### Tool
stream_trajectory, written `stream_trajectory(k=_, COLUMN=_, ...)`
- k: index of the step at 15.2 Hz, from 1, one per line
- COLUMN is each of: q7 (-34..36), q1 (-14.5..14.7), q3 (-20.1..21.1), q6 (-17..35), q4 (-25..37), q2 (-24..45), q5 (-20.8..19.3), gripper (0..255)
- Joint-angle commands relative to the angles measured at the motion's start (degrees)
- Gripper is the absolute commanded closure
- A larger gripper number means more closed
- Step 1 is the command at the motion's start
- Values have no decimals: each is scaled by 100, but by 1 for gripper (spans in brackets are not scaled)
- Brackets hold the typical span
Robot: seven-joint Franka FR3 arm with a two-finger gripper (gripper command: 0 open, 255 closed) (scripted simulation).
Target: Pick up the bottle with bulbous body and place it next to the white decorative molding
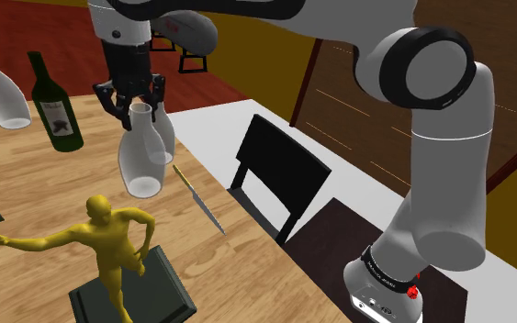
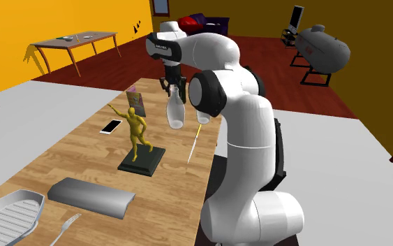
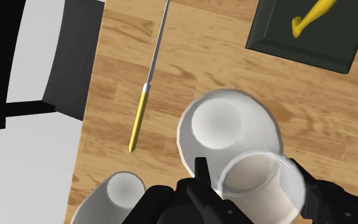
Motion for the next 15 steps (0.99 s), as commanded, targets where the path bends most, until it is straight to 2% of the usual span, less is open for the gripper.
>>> stream_trajectory(k=1, q7=-5, q1=25, q3=1, q6=-158, q4=178, q2=17, q5=-5, gripper=255)
stream_trajectory(k=4, q7=-11, q1=65, q3=0, q6=-352, q4=419, q2=63, q5=-19, gripper=255)
stream_trajectory(k=9, q7=181, q1=-133, q3=193, q6=-47, q4=-1043, q2=-1145, q5=381, gripper=255)
stream_trajectory(k=15, q7=336, q1=-194, q3=355, q6=3, q4=-2213, q2=-2374, q5=895, gripper=255)
